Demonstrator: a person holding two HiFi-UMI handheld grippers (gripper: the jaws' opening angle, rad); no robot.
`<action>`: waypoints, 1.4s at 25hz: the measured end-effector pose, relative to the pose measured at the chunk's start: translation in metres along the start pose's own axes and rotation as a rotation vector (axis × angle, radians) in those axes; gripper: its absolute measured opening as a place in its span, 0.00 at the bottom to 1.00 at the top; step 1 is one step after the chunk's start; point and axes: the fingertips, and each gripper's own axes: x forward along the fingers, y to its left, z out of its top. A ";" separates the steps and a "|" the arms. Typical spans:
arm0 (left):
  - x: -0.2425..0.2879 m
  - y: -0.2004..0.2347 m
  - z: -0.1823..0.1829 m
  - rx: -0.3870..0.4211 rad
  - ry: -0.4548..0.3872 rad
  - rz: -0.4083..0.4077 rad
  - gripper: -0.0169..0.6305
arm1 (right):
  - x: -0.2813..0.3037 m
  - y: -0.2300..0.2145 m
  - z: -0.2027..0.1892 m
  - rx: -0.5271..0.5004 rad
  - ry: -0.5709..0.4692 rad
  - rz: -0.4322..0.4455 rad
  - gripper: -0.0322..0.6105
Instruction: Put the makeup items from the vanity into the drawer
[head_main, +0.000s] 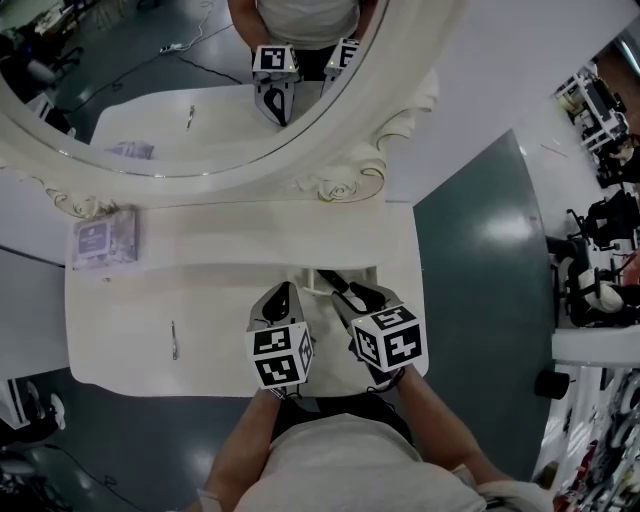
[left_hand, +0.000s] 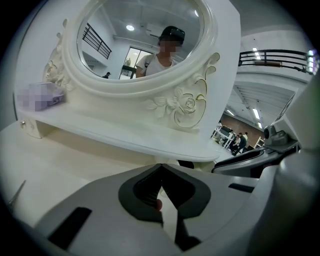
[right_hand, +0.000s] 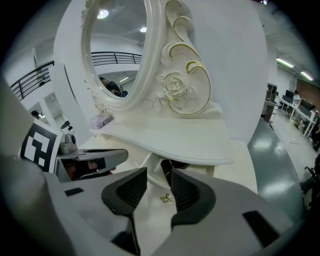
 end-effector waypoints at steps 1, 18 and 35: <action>0.000 -0.001 0.000 0.001 0.000 -0.002 0.03 | -0.001 -0.001 0.000 0.002 -0.002 -0.004 0.29; -0.017 0.005 0.002 0.024 -0.017 -0.002 0.03 | -0.009 0.009 0.005 0.027 -0.066 -0.040 0.29; -0.066 0.020 0.005 0.049 -0.056 0.037 0.03 | -0.019 0.042 0.006 0.045 -0.136 -0.041 0.13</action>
